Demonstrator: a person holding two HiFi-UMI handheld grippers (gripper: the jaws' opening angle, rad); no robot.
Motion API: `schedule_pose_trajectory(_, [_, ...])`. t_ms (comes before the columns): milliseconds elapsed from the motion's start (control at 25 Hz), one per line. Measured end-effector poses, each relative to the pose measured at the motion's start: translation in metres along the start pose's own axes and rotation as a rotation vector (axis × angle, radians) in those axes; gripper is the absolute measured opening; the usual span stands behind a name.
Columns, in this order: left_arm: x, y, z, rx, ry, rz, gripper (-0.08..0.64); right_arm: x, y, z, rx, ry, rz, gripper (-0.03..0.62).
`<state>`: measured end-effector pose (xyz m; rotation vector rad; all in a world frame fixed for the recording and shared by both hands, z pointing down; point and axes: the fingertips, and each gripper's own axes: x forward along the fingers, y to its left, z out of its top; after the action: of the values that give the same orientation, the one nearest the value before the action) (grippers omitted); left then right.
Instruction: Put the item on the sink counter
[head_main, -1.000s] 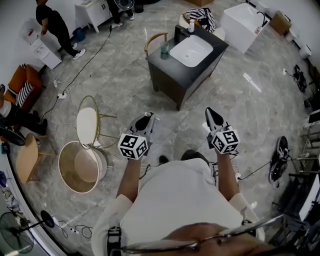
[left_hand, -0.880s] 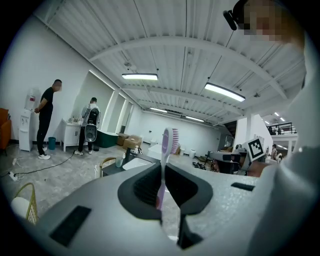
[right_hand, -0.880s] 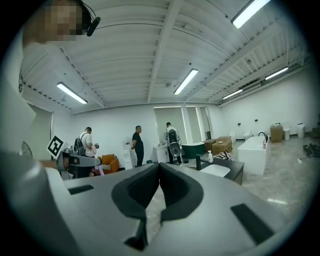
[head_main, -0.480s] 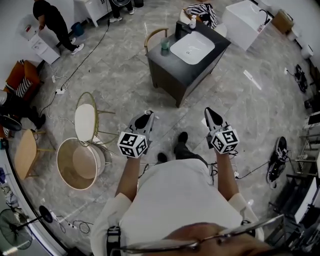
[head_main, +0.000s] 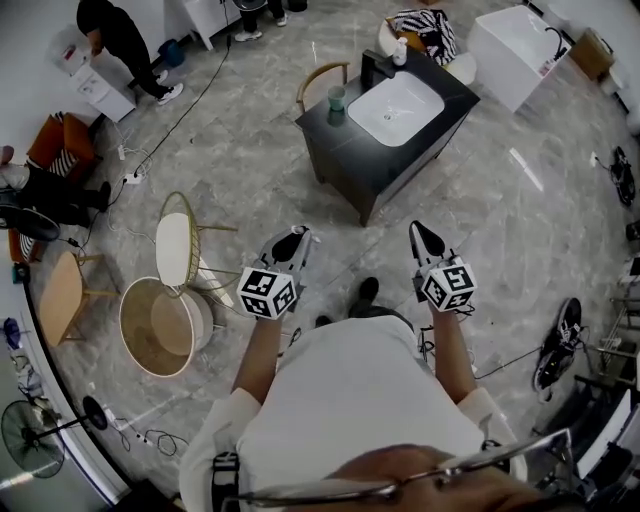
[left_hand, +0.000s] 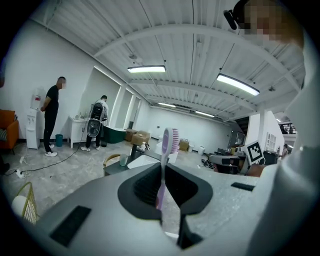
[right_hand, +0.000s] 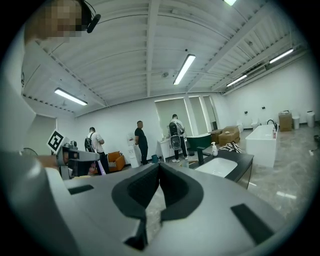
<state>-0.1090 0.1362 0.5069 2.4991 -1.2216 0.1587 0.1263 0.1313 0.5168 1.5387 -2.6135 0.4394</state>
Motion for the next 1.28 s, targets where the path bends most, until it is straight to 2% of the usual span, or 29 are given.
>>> schedule_pose_trajectory(320, [0.071, 0.002, 0.025, -0.01, -0.016, 0.036, 0.028, 0.048, -0.061, 0.023, 0.003, -0.013, 0.059, 0.006])
schedule_pose_trajectory(680, [0.116, 0.006, 0.034, -0.03, -0.025, 0.072, 0.028, 0.083, -0.1, 0.036, -0.016, 0.004, 0.09, 0.006])
schedule_pose_trajectory(920, [0.144, 0.035, 0.041, -0.038, -0.006, 0.07, 0.028, 0.118, -0.119, 0.04, 0.008, 0.007, 0.059, 0.006])
schedule_pose_trajectory(1280, [0.207, 0.102, 0.061, -0.046, 0.028, 0.013, 0.028, 0.187, -0.146, 0.054, 0.016, 0.031, -0.02, 0.006])
